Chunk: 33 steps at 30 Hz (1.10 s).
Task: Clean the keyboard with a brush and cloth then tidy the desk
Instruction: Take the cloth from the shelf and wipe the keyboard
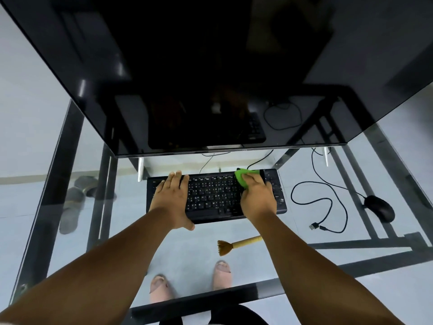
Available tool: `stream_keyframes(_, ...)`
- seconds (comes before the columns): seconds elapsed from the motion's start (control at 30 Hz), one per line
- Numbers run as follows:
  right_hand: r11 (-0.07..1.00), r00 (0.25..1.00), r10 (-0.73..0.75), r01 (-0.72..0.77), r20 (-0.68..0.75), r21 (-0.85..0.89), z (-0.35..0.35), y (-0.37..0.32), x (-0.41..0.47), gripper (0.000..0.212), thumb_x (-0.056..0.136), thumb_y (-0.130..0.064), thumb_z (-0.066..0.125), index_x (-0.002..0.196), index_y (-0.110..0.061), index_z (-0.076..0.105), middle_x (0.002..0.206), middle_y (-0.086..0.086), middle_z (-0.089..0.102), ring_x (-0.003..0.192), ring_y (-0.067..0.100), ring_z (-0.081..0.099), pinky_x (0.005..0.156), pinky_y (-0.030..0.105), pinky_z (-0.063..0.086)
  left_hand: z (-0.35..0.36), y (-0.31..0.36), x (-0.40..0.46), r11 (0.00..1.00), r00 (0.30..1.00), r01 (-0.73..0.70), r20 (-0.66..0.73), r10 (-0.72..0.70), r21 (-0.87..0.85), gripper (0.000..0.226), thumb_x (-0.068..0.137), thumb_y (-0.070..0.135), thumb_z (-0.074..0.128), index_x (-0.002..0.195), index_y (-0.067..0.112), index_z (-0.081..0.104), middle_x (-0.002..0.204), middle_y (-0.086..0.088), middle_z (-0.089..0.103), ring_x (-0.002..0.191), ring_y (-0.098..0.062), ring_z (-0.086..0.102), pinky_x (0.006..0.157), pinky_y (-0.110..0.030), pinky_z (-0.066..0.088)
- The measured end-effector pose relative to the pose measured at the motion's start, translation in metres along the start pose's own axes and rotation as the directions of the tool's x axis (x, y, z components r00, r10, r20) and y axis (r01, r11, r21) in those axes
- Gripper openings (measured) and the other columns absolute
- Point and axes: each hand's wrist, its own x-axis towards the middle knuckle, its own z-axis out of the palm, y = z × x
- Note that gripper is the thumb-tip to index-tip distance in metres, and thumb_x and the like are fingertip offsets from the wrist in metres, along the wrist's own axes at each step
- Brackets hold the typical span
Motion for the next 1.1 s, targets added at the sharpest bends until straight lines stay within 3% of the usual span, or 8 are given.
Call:
stream_keyframes(0.17, 0.986, 0.98, -0.167, 0.164, 0.108, 0.033, 0.003, -0.026, 0.005, 0.058, 0.093, -0.006, 0.045, 0.146, -0.029, 0.039, 0.147, -0.015, 0.035, 0.129, 0.024, 0.034, 0.105, 0.04, 0.046, -0.006, 0.007, 0.001, 1.0, 1.0, 0.021, -0.003, -0.021, 0.017, 0.144, 0.049, 0.065, 0.081, 0.152, 0.013, -0.004, 0.161, -0.013, -0.004, 0.149, -0.031, -0.001, 0.121, -0.042, 0.008)
stream_keyframes(0.27, 0.977, 0.968, -0.207, 0.211, 0.143, -0.013, -0.003, -0.02, 0.008, 0.057, 0.094, -0.008, 0.043, 0.146, -0.032, 0.04, 0.146, -0.018, 0.035, 0.13, 0.026, 0.034, 0.093, 0.041, 0.054, -0.004, 0.004, 0.0, 0.999, 0.999, 0.031, -0.014, -0.031, -0.014, 0.143, 0.046, 0.064, 0.081, 0.153, 0.016, -0.003, 0.162, -0.009, -0.002, 0.149, -0.027, 0.0, 0.121, -0.041, 0.009)
stream_keyframes(0.4, 1.0, 0.998, 0.004, -0.003, 0.069, -0.014, -0.011, -0.009, 0.018, 0.058, 0.091, -0.004, 0.044, 0.142, -0.032, 0.044, 0.142, -0.017, 0.037, 0.126, 0.025, 0.036, 0.077, 0.036, 0.053, -0.001, 0.002, -0.002, 0.997, 0.998, 0.045, -0.037, -0.047, -0.067, 0.144, 0.044, 0.064, 0.081, 0.153, 0.02, -0.003, 0.162, 0.0, -0.003, 0.15, -0.02, 0.0, 0.122, -0.04, 0.007)
stream_keyframes(0.53, 0.994, 0.981, -0.111, 0.107, 0.158, 0.033, -0.003, -0.044, 0.014, 0.078, 0.081, 0.01, 0.047, 0.141, -0.04, 0.043, 0.139, -0.021, 0.038, 0.12, 0.016, 0.037, 0.083, 0.03, 0.054, -0.001, -0.002, -0.003, 0.995, 0.997, 0.054, -0.043, -0.058, -0.088, 0.145, 0.044, 0.068, 0.079, 0.152, 0.022, -0.005, 0.162, 0.004, -0.005, 0.149, -0.015, -0.002, 0.122, -0.04, 0.004)
stream_keyframes(0.67, 0.955, 0.928, -0.291, 0.297, 0.234, 0.009, 0.01, -0.072, 0.006, 0.069, 0.086, 0.0, 0.051, 0.145, -0.034, 0.038, 0.143, -0.02, 0.034, 0.122, 0.019, 0.037, 0.083, 0.036, 0.054, 0.002, -0.009, -0.008, 0.993, 0.995, 0.071, -0.068, -0.078, -0.093, 0.146, 0.042, 0.079, 0.071, 0.152, 0.021, -0.006, 0.162, 0.004, -0.006, 0.149, -0.015, -0.005, 0.121, -0.043, 0.0)
stream_keyframes(0.93, 0.998, 0.995, 0.056, -0.056, 0.081, -0.004, -0.001, -0.035, 0.013, 0.063, 0.085, 0.002, 0.047, 0.141, -0.027, 0.043, 0.144, -0.01, 0.034, 0.131, 0.029, 0.034, 0.075, 0.037, 0.054, 0.001, -0.038, -0.02, 0.984, 0.991, 0.114, -0.06, -0.123, -0.138, 0.147, 0.041, 0.082, 0.069, 0.153, 0.02, -0.003, 0.162, 0.005, -0.005, 0.149, -0.013, -0.003, 0.121, -0.044, 0.0)
stream_keyframes(1.0, 0.999, 0.994, 0.039, -0.04, 0.107, 0.009, 0.001, -0.054, 0.01, 0.07, 0.081, 0.007, 0.047, 0.142, -0.029, 0.043, 0.141, -0.009, 0.036, 0.126, 0.025, 0.038, 0.081, 0.037, 0.056, 0.001, -0.038, -0.019, 0.984, 0.99, 0.109, -0.078, -0.12, -0.141, 0.146, 0.039, 0.081, 0.071, 0.153, 0.02, 0.001, 0.162, 0.005, 0.0, 0.149, -0.014, 0.0, 0.121, -0.043, 0.003)
stream_keyframes(1.1, 0.988, 0.968, -0.156, 0.156, 0.195, 0.019, 0.015, -0.09, 0.0, 0.077, 0.079, 0.008, 0.049, 0.144, -0.033, 0.041, 0.14, -0.013, 0.037, 0.118, 0.02, 0.041, 0.083, 0.038, 0.057, 0.001, -0.038, -0.019, 0.981, 0.989, 0.108, -0.086, -0.123, -0.159, 0.145, 0.039, 0.079, 0.072, 0.152, 0.021, 0.002, 0.162, 0.005, 0.001, 0.149, -0.013, 0.001, 0.121, -0.041, 0.005)
